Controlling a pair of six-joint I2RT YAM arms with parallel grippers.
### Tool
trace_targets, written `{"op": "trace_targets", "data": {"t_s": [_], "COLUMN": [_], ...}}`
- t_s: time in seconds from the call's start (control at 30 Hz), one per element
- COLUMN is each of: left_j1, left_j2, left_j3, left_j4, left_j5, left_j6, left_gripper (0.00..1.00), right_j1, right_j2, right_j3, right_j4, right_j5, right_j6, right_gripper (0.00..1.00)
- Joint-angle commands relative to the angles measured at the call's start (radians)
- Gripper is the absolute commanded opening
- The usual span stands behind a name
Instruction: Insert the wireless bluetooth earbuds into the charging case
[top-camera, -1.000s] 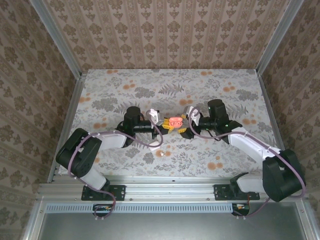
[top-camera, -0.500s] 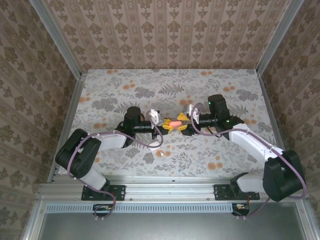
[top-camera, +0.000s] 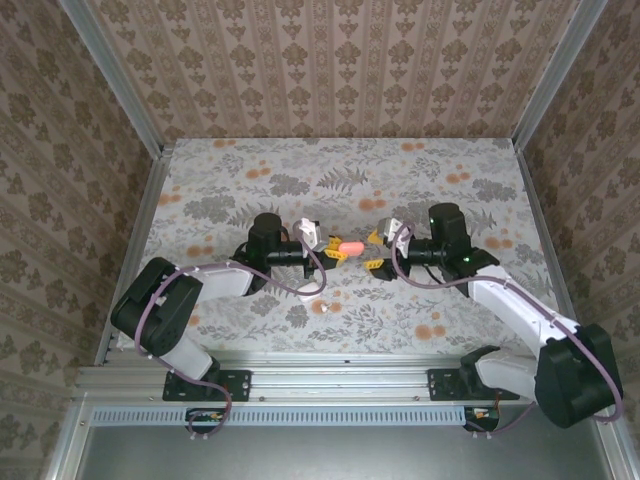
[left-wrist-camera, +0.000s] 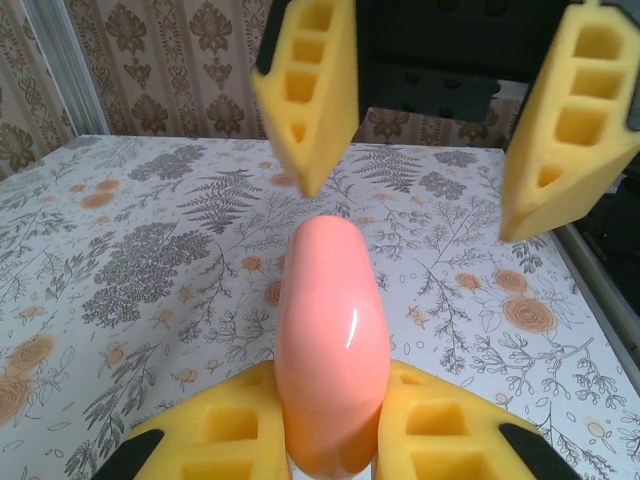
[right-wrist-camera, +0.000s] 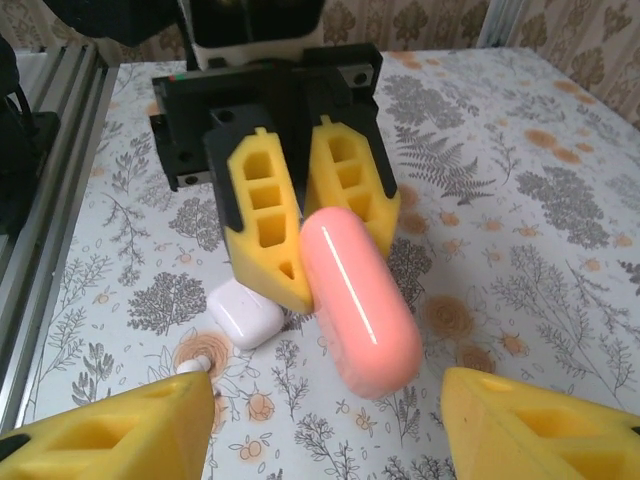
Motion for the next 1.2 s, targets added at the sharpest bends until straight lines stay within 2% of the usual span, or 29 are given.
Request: {"op": "trace_targets", "data": {"t_s": [0.0, 0.17, 0.4, 0.5, 0.57, 0.67, 0.8, 0.9, 1.0, 1.17], "left_j1": [-0.009, -0.012, -0.016, -0.020, -0.020, -0.020, -0.020, -0.020, -0.020, -0.018], "left_j2": [-0.032, -0.034, -0.040, -0.039, -0.039, -0.042, -0.041, -0.041, -0.045, -0.063], "left_j3": [0.002, 0.004, 0.008, 0.009, 0.009, 0.008, 0.009, 0.007, 0.000, -0.012], "left_j4": [0.029, 0.027, 0.028, 0.027, 0.027, 0.025, 0.020, 0.008, -0.001, -0.029], "left_j5": [0.023, 0.025, 0.031, 0.034, 0.031, 0.028, 0.020, 0.003, -0.037, -0.165], "left_j6": [-0.013, -0.014, -0.020, -0.022, -0.023, -0.024, -0.019, -0.014, -0.019, -0.097], "left_gripper": [0.09, 0.09, 0.10, 0.10, 0.10, 0.10, 0.12, 0.23, 0.42, 0.63], "right_j1": [0.005, 0.038, 0.063, 0.066, 0.067, 0.069, 0.069, 0.060, 0.028, -0.028], "right_j2": [0.056, 0.114, 0.172, 0.187, 0.192, 0.192, 0.179, 0.163, 0.149, 0.163], "right_j3": [0.076, 0.122, 0.167, 0.182, 0.188, 0.198, 0.199, 0.203, 0.213, 0.285], "right_j4": [-0.029, -0.077, -0.119, -0.133, -0.149, -0.184, -0.214, -0.263, -0.343, -0.581], "right_j5": [-0.044, -0.057, -0.059, -0.063, -0.064, -0.059, -0.045, -0.031, -0.025, 0.032], "right_j6": [-0.036, -0.102, -0.174, -0.197, -0.214, -0.243, -0.263, -0.281, -0.282, -0.282], "right_gripper": [0.61, 0.58, 0.48, 0.39, 0.28, 0.18, 0.17, 0.17, 0.18, 0.18]}}
